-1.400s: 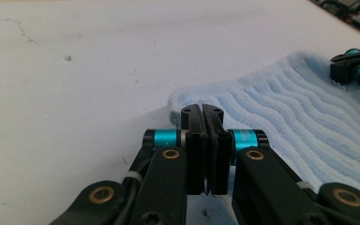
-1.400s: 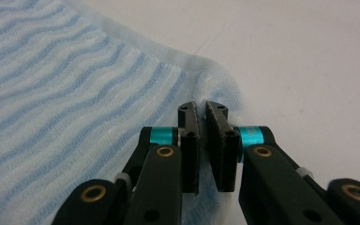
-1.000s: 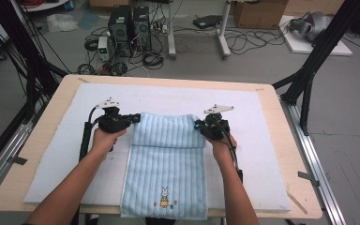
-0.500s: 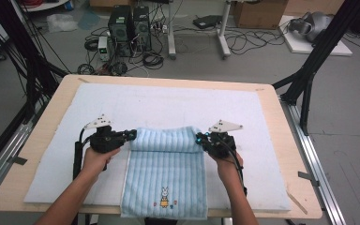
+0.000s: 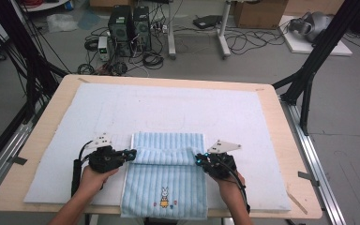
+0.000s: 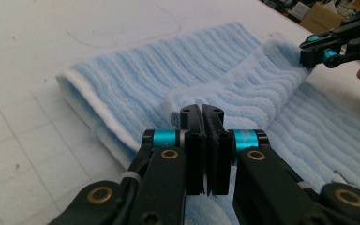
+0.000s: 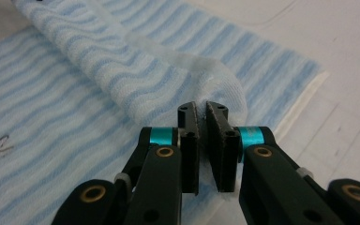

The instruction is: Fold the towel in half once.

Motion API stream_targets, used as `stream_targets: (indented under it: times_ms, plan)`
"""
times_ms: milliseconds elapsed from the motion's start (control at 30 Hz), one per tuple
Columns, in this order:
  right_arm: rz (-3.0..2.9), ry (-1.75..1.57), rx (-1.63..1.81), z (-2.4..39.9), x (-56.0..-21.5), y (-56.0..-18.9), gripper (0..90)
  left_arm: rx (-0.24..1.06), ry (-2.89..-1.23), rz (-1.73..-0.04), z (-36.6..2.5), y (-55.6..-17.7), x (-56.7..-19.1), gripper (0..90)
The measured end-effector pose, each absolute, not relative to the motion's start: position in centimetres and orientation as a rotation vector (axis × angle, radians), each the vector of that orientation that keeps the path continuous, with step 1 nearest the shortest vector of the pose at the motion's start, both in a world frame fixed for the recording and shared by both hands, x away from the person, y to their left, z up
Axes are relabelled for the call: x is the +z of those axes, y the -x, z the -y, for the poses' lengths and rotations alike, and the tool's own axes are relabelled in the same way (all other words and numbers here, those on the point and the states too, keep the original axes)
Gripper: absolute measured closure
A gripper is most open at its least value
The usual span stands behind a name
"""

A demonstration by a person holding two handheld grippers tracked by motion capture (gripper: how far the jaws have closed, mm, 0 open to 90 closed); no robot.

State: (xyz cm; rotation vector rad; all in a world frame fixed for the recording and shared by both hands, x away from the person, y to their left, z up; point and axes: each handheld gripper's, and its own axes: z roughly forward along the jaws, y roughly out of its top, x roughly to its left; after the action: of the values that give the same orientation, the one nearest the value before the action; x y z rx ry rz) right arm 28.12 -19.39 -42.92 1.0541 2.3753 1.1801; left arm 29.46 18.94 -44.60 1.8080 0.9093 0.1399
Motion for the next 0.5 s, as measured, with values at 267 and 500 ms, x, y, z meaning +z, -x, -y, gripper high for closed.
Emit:
stream_targets:
  times_ms: [267, 500]
  plan:
    - [-2.336, -1.097, 1.216, 20.2, -41.9, -28.0, 65.0, 0.134, -1.790, -0.987, -20.5, -30.1, -44.7, 58.5]
    - [-2.177, -1.227, 1.232, 21.5, -41.9, -31.4, 61.9, 0.171, -1.735, -1.071, -21.3, -33.6, -43.8, 53.9]
